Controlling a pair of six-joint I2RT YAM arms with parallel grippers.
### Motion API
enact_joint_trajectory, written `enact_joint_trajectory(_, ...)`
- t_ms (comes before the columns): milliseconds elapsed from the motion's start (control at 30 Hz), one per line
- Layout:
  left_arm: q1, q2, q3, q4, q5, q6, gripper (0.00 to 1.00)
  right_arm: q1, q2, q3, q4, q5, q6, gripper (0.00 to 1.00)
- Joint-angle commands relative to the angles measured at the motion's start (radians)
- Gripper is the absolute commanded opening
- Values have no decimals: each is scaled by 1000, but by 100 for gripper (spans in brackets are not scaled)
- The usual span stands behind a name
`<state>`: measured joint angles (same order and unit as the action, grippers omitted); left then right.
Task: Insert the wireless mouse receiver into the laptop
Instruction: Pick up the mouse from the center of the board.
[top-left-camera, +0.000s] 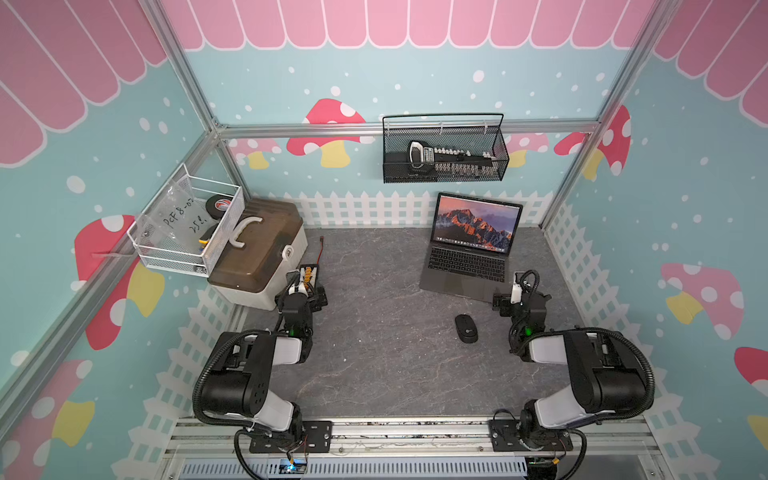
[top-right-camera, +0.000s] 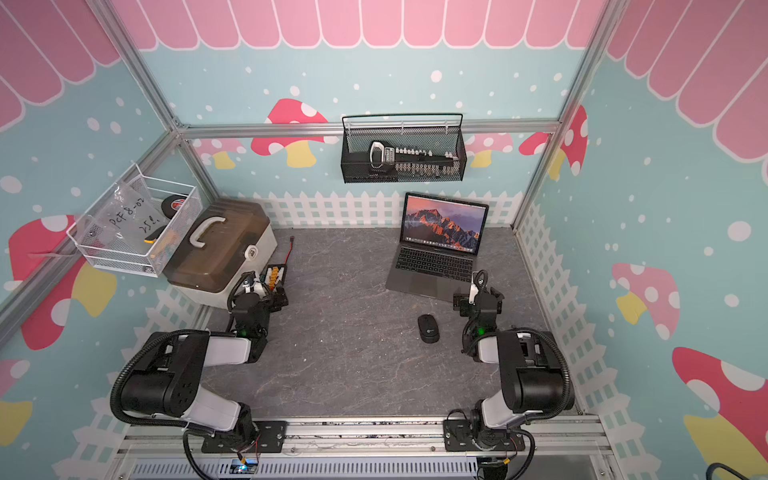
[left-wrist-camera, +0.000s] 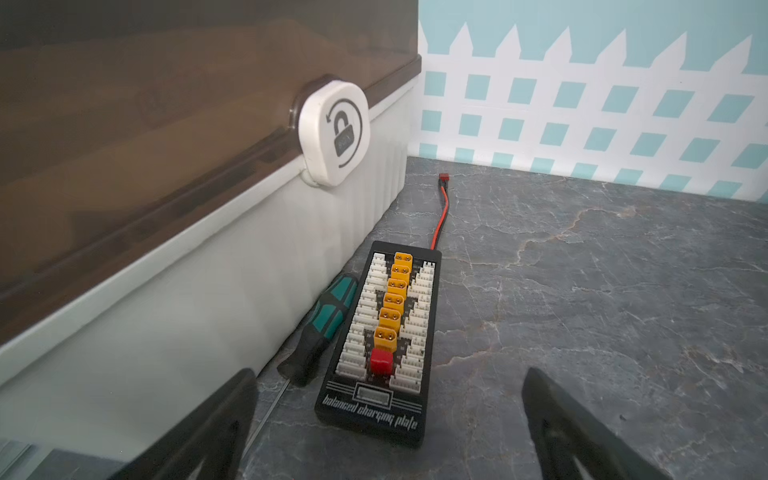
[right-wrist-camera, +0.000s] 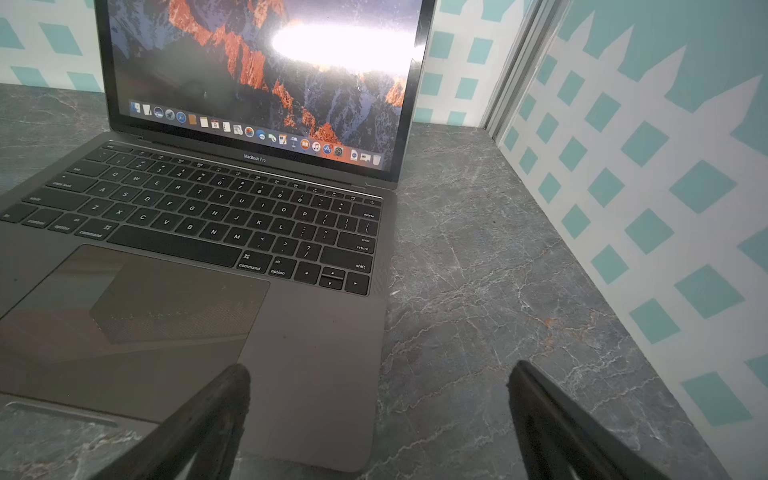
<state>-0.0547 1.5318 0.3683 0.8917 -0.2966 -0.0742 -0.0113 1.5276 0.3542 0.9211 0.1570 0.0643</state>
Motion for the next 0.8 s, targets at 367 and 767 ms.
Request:
enact_joint_trajectory(367, -4, 8, 17, 12, -13, 13, 99, 7, -5, -7, 19, 7, 0, 99)
enact_joint_trajectory(767, -6, 5, 6, 29, 45, 38, 99, 7, -7, -10, 19, 5, -1, 99)
